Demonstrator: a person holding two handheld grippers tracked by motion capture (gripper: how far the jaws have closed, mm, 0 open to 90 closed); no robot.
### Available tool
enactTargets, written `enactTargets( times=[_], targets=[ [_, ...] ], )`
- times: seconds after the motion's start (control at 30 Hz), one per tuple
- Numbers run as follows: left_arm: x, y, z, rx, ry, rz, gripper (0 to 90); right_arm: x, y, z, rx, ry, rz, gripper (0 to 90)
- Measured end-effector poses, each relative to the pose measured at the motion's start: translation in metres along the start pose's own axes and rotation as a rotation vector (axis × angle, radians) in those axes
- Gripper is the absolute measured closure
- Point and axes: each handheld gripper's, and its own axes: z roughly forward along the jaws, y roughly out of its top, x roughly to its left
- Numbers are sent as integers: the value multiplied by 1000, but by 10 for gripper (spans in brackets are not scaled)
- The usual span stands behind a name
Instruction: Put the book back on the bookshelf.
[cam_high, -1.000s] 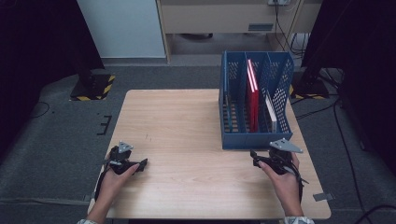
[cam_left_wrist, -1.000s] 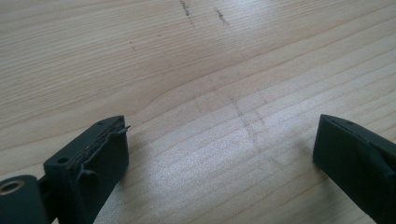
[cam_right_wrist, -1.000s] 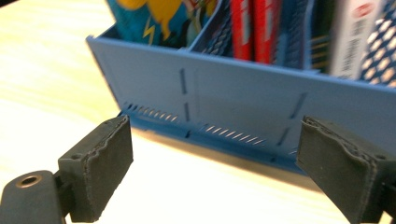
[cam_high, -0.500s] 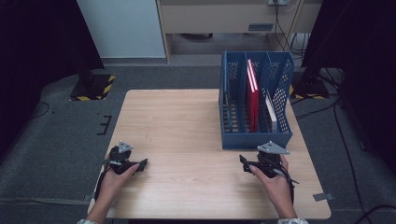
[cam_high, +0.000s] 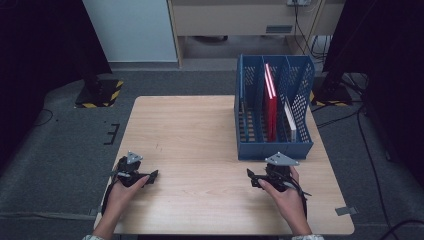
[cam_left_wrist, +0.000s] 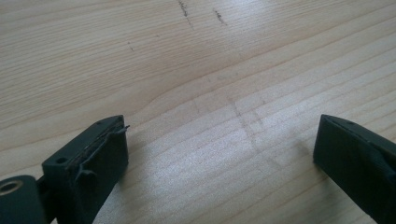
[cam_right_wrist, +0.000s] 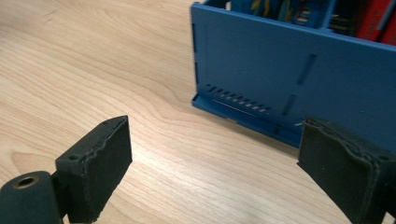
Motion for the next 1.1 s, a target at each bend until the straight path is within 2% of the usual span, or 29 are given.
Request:
enactTargets(
  times=[1.1],
  targets=[
    [0,-1,0,-4,-2,1,12,56,15,28,45,99,-91,96]
  ],
)
